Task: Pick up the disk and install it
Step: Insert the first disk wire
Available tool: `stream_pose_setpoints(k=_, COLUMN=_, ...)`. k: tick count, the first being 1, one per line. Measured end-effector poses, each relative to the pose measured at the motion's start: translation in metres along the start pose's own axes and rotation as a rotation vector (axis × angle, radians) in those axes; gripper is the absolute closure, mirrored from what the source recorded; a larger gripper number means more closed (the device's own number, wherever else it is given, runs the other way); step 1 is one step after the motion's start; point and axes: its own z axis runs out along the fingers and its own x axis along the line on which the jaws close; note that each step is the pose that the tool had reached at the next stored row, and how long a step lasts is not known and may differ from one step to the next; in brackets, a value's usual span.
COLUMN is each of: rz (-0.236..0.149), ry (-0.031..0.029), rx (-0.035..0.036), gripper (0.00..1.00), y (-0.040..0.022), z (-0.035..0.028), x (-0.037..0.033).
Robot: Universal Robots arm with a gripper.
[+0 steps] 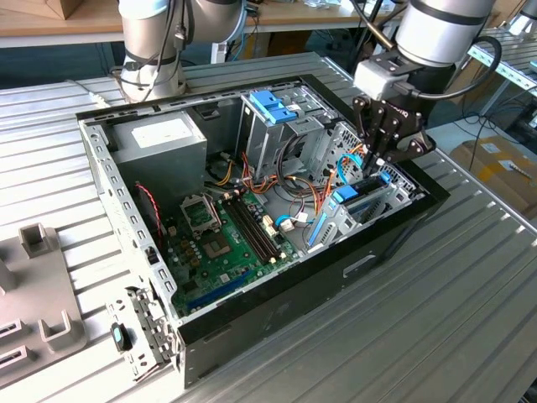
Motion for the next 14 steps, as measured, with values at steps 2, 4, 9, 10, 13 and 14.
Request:
stream_pose_setpoints(k=2, rz=-0.001, ry=-0.0002, rx=0.0058, gripper=0.84, y=0.0018, z=0.0, x=0.0004)
stream_pose_setpoints(k=4, rz=-0.003, ry=-0.0003, rx=0.02, gripper=0.84, y=0.0046, z=0.0003, x=0.001)
stream_pose_setpoints(k=9, rz=-0.005, ry=0.0002, rx=0.0488, gripper=0.84, y=0.0108, z=0.0012, x=0.0023)
stream_pose_setpoints(k=10, rz=-0.005, ry=-0.0003, rx=0.0492, gripper=0.84, y=0.013, z=0.0017, x=0.0025)
stream_pose_setpoints(k=13, rz=-0.006, ry=-0.0003, rx=0.0495, gripper=0.84, y=0.015, z=0.0026, x=0.0024)
stream_pose_setpoints(k=14, rz=-0.007, ry=-0.0003, rx=0.05, gripper=0.84, y=0.0154, z=0.0027, x=0.0024)
